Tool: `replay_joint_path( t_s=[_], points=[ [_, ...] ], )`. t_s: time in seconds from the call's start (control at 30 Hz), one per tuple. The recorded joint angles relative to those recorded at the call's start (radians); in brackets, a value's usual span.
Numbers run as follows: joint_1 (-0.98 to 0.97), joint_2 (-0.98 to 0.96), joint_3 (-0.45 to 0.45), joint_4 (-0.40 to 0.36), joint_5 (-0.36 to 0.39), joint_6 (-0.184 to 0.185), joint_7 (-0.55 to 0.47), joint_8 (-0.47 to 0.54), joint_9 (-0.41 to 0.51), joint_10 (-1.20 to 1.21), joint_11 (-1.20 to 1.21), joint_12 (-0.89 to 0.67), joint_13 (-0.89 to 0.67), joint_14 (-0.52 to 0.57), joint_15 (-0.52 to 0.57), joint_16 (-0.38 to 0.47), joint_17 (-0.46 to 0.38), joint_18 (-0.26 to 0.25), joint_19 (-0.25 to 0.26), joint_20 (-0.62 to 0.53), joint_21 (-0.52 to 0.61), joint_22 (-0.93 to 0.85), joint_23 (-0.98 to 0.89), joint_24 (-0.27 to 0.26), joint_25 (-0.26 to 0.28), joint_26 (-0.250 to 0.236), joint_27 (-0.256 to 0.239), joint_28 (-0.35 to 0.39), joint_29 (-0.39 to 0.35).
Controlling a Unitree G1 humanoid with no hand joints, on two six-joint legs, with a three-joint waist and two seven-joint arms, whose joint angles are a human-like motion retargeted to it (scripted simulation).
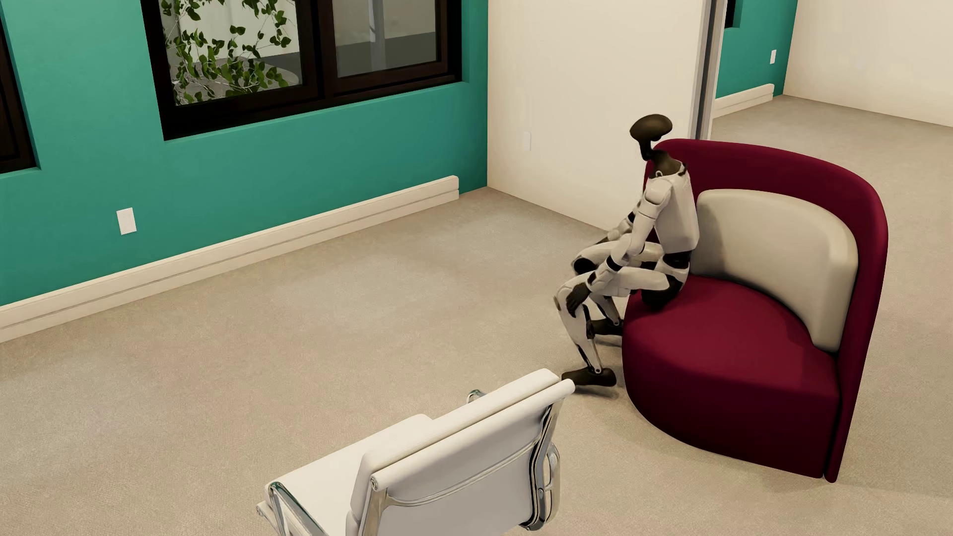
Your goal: Sit on the dark pink chair
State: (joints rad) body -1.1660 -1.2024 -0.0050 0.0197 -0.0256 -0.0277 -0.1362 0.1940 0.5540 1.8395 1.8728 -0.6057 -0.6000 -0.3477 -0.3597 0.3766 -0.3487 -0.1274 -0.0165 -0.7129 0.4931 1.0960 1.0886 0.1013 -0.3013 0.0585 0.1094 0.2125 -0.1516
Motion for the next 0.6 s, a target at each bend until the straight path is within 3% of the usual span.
replay_joint_path(
  t_s=[0.1, 0.3, 0.6],
  points=[
    [0.009, 0.009, -0.003, 0.000, 0.004, -0.003, 0.000, 0.000, -0.001, 0.010, 0.010, 0.003, 0.000, 0.005, 0.003, 0.005, -0.003, 0.005, -0.003, 0.007, -0.011, 0.039, 0.055, -0.030, 0.047, 0.005, -0.001, 0.001, -0.026],
    [0.030, 0.026, -0.002, -0.009, 0.003, -0.003, 0.000, -0.003, -0.014, 0.014, 0.020, 0.036, 0.018, 0.013, 0.008, -0.005, 0.009, 0.020, -0.011, 0.031, -0.005, 0.097, 0.164, -0.059, 0.067, 0.023, 0.043, -0.027, 0.030],
    [0.029, 0.026, -0.001, -0.010, 0.009, -0.004, 0.001, -0.003, -0.008, 0.013, 0.019, 0.030, 0.016, 0.014, 0.008, 0.007, 0.002, 0.018, -0.014, 0.038, -0.001, 0.132, 0.187, -0.065, 0.067, 0.036, 0.051, -0.044, 0.034]
  ],
)
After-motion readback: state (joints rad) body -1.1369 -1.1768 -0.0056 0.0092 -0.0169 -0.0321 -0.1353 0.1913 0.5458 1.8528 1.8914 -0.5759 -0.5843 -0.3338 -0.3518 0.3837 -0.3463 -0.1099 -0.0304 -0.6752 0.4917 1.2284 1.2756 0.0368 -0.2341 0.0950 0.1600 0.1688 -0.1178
